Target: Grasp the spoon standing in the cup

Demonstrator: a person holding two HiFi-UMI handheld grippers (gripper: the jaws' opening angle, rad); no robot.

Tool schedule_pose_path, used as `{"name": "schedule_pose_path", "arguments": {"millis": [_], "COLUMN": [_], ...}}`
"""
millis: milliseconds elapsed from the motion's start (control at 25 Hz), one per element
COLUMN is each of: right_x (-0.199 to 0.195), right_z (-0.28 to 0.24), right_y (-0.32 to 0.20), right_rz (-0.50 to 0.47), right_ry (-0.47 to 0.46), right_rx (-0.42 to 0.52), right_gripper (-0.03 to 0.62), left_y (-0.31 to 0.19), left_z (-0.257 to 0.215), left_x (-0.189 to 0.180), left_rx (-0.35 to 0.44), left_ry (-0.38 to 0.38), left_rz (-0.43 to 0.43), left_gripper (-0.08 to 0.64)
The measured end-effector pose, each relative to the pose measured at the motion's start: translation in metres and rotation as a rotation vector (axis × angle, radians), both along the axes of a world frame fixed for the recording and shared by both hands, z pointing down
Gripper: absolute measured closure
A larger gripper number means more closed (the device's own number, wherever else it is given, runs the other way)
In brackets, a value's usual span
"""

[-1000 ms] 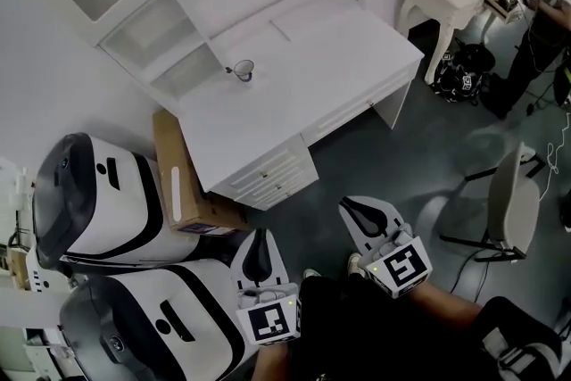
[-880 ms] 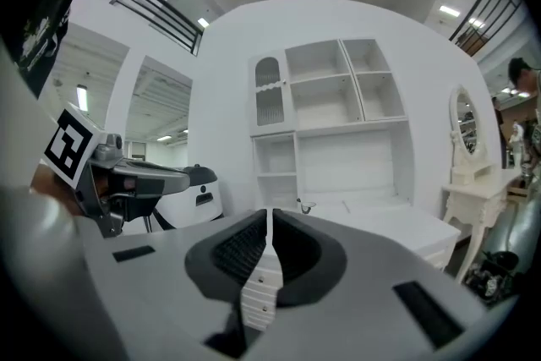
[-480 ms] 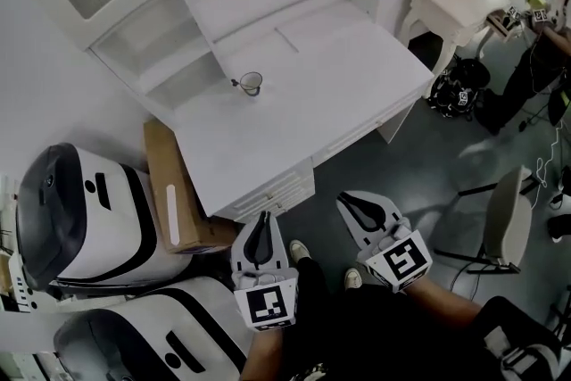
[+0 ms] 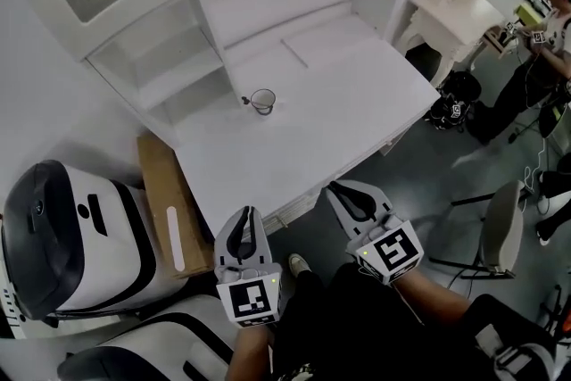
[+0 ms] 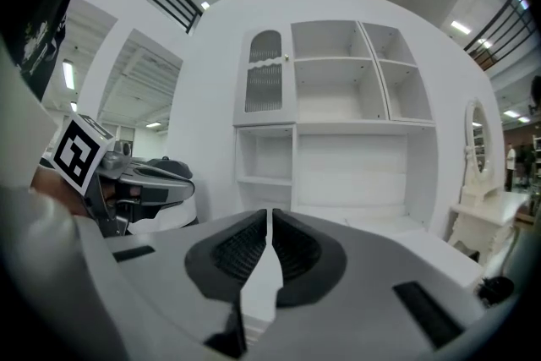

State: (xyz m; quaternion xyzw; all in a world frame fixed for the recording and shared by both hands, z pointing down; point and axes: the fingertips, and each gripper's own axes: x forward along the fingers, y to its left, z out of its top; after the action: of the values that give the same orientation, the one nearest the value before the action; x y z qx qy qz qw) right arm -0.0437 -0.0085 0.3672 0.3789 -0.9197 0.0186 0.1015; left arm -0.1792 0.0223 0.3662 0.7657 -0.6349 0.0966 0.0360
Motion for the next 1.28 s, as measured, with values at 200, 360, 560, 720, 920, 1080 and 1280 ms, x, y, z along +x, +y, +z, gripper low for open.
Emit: {"name": "schedule_pose_path", "arguments": {"millis": [200, 360, 560, 720, 920, 1080, 1280], "right_x": [-0.017, -0.021, -0.039, -0.050, -0.058, -0.062, -0.076], "right_z": [0.006, 0.014, 0.017, 0.014, 0.023, 0.042, 0.066], "right_y": [-0.027, -0.053, -0.098, -0.137, -0.179, -0.210, -0.240], "right_rz": [0.010, 0.004, -0.060, -0.124, -0.180, -0.237, -0.334], "right_ry": [0.023, 0.019, 0.021, 0.011, -0.008, 0.015, 0.022], "right_rx": [-0.012, -0.016, -0.029, -0.032, -0.060, -0.102, -0.144], "right_gripper": [0.528, 0.528, 0.528, 0.528, 0.528, 0.528, 0.526], "left_y": [-0.025, -0.046, -0.082, -0.121, -0.159, -0.184, -0.204], "left_z": [0.013, 0.022, 0.022, 0.019, 0.018, 0.027, 0.038], "left_x": [-0.028, -0.031, -0.036, -0.038, -0.038, -0.028, -0.026], "left_rx": [-0.048, -0.075, -0.072, -0.074, -0.082, -0.111, -0.145], "left_ry": [0.003, 0.003, -0.015, -0.022, -0.044, -0.040, -0.057], "left_rz": [-0.003, -0.004, -0.035, -0.071, -0.117, -0.144, -0.194], "left_gripper": [0.551, 0.551, 0.551, 0.551, 0.551, 0.551, 0.551]}}
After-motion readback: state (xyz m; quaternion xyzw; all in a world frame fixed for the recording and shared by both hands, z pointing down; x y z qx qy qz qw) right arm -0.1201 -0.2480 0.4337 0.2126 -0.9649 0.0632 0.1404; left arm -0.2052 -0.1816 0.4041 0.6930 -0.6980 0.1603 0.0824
